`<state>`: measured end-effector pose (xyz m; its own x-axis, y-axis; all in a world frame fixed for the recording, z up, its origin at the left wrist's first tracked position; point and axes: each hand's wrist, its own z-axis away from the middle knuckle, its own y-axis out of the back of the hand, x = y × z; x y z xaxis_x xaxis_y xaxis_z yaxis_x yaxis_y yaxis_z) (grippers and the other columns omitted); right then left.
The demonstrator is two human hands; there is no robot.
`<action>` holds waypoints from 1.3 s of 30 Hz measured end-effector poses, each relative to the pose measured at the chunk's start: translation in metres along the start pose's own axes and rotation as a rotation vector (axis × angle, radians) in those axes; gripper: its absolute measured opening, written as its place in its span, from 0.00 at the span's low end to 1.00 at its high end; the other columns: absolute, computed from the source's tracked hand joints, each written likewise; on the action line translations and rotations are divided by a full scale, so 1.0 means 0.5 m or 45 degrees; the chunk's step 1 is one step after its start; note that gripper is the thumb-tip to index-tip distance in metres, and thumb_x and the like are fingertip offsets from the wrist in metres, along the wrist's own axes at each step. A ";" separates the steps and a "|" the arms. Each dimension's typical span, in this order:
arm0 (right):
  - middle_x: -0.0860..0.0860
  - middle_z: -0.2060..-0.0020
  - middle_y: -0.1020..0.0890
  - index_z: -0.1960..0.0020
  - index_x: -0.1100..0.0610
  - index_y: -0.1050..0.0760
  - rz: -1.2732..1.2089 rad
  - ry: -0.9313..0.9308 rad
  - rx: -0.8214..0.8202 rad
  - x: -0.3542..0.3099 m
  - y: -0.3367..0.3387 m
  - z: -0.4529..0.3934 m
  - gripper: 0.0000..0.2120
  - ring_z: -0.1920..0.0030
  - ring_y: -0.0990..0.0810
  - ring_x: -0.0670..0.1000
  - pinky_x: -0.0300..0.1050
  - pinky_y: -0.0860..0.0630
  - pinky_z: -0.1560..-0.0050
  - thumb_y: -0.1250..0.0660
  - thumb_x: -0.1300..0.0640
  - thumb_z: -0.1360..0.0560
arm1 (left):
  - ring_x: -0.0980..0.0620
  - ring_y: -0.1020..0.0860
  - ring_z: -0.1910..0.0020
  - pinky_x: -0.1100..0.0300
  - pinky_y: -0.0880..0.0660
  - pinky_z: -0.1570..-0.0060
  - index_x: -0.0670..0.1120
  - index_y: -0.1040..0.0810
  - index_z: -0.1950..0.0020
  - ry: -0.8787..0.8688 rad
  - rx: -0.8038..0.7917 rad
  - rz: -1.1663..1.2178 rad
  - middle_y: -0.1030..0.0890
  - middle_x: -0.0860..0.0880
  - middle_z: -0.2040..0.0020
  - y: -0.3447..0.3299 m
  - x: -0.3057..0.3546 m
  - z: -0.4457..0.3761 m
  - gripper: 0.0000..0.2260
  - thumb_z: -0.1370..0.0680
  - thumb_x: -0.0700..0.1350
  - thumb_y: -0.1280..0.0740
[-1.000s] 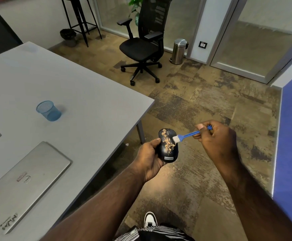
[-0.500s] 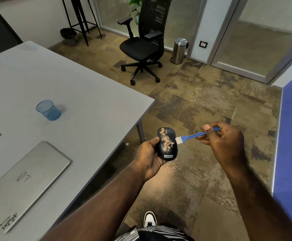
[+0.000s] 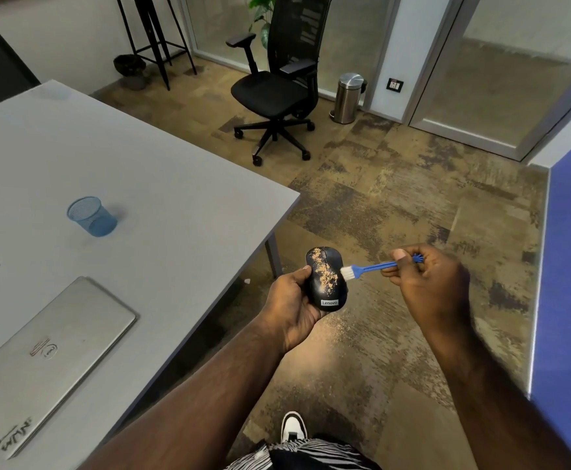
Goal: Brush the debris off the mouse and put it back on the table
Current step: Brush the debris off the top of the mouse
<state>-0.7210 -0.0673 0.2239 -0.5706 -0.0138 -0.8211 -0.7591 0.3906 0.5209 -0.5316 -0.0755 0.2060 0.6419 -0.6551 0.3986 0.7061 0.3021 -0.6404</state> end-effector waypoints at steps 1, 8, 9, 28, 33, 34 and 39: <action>0.41 0.67 0.18 0.50 0.54 0.17 0.025 -0.012 0.031 0.002 0.001 -0.003 0.04 0.65 0.14 0.47 0.55 0.16 0.62 0.31 0.57 0.22 | 0.35 0.27 0.33 0.42 0.27 0.39 0.36 0.30 0.32 0.000 0.003 -0.004 0.25 0.34 0.34 0.000 0.000 0.000 0.18 0.17 0.44 0.48; 0.42 0.69 0.17 0.55 0.46 0.20 -0.057 0.061 -0.025 -0.007 0.002 0.003 0.04 0.66 0.14 0.46 0.49 0.16 0.66 0.31 0.53 0.22 | 0.35 0.28 0.32 0.43 0.27 0.39 0.36 0.30 0.31 -0.014 0.003 0.002 0.25 0.34 0.33 0.001 -0.001 -0.004 0.19 0.17 0.45 0.48; 0.41 0.70 0.18 0.54 0.50 0.18 0.016 0.074 -0.014 -0.005 0.001 0.001 0.03 0.67 0.14 0.48 0.49 0.17 0.67 0.31 0.55 0.22 | 0.35 0.28 0.32 0.42 0.28 0.38 0.36 0.30 0.32 -0.018 0.002 0.004 0.25 0.34 0.33 0.001 -0.001 -0.005 0.19 0.17 0.45 0.48; 0.38 0.65 0.15 0.56 0.42 0.21 -0.174 0.054 -0.040 -0.004 0.005 0.001 0.04 0.65 0.14 0.42 0.43 0.16 0.65 0.33 0.49 0.24 | 0.36 0.27 0.33 0.43 0.29 0.35 0.37 0.29 0.33 -0.056 0.037 0.002 0.24 0.35 0.34 -0.001 -0.003 -0.008 0.18 0.17 0.44 0.48; 0.41 0.67 0.17 0.50 0.53 0.18 0.007 0.033 0.020 0.006 -0.001 -0.005 0.04 0.64 0.14 0.46 0.55 0.15 0.61 0.32 0.56 0.21 | 0.36 0.27 0.33 0.42 0.30 0.34 0.37 0.31 0.31 -0.062 0.049 -0.007 0.25 0.35 0.33 -0.007 -0.003 -0.003 0.18 0.17 0.44 0.48; 0.40 0.67 0.17 0.50 0.52 0.18 -0.023 0.025 0.044 0.007 0.001 -0.007 0.04 0.64 0.14 0.45 0.53 0.15 0.61 0.32 0.56 0.21 | 0.36 0.27 0.33 0.42 0.30 0.35 0.37 0.31 0.31 -0.062 0.054 -0.013 0.25 0.35 0.33 -0.007 -0.003 -0.002 0.18 0.17 0.44 0.48; 0.39 0.65 0.15 0.55 0.44 0.20 -0.196 0.111 -0.088 -0.004 0.006 0.007 0.08 0.65 0.14 0.42 0.38 0.18 0.66 0.31 0.57 0.22 | 0.40 0.21 0.42 0.44 0.26 0.41 0.37 0.28 0.33 -0.088 0.061 -0.020 0.20 0.38 0.41 -0.009 -0.001 -0.003 0.17 0.17 0.44 0.48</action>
<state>-0.7208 -0.0629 0.2263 -0.4684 -0.1493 -0.8708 -0.8577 0.3135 0.4076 -0.5354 -0.0775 0.2076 0.6485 -0.6113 0.4536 0.7287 0.3262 -0.6022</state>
